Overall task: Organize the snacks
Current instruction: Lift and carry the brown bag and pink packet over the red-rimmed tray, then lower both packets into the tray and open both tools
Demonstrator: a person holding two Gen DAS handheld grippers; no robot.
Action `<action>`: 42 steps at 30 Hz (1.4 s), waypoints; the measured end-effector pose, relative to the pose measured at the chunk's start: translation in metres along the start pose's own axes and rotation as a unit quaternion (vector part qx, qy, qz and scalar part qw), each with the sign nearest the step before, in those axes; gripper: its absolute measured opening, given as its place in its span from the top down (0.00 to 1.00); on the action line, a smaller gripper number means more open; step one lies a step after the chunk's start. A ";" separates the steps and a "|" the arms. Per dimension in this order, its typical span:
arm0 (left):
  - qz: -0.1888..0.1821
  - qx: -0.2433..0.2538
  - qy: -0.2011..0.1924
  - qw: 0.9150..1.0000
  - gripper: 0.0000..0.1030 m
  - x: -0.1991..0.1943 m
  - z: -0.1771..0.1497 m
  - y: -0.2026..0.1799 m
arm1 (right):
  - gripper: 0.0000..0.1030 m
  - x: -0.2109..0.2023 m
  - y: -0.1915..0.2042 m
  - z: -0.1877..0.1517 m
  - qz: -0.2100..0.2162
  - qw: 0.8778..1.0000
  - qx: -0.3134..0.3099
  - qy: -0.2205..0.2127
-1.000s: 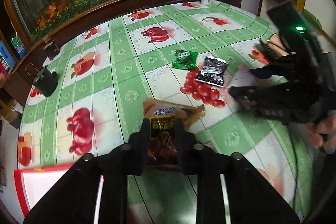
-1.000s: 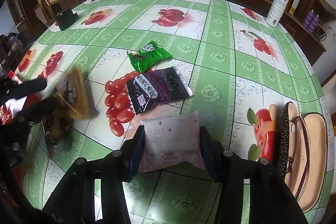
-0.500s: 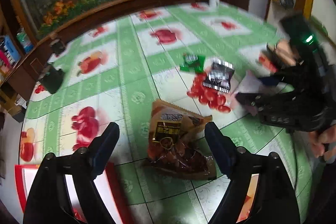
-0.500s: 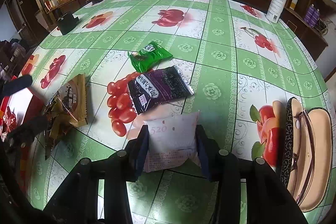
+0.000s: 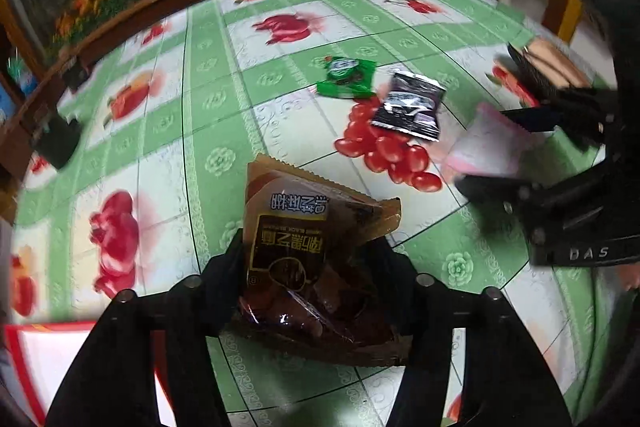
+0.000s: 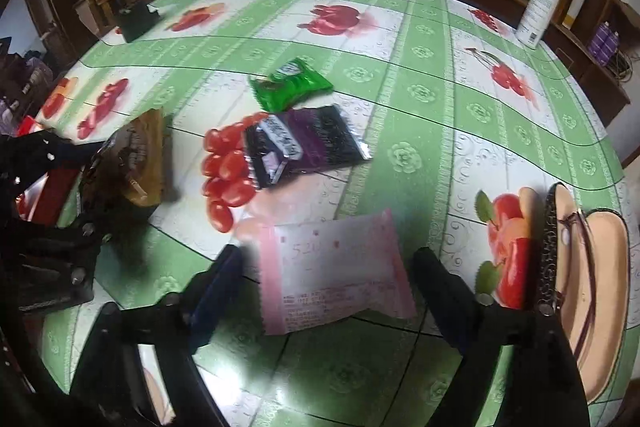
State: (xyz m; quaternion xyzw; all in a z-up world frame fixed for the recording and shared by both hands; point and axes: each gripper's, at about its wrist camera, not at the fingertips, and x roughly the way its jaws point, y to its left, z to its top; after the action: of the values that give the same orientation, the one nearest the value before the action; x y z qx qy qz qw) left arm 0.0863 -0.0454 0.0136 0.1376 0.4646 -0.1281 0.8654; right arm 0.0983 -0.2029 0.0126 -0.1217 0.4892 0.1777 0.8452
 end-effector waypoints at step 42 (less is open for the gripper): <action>0.078 -0.171 -0.118 0.975 0.51 -0.175 -0.194 0.130 | 0.63 -0.057 0.212 -0.009 0.286 0.948 -0.035 -0.139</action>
State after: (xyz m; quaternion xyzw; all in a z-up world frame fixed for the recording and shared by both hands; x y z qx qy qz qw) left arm -0.1105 0.1613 0.0728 0.0073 0.3621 0.0058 0.9321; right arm -0.0242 -0.0240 0.0508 0.0192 0.3747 0.4439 0.8138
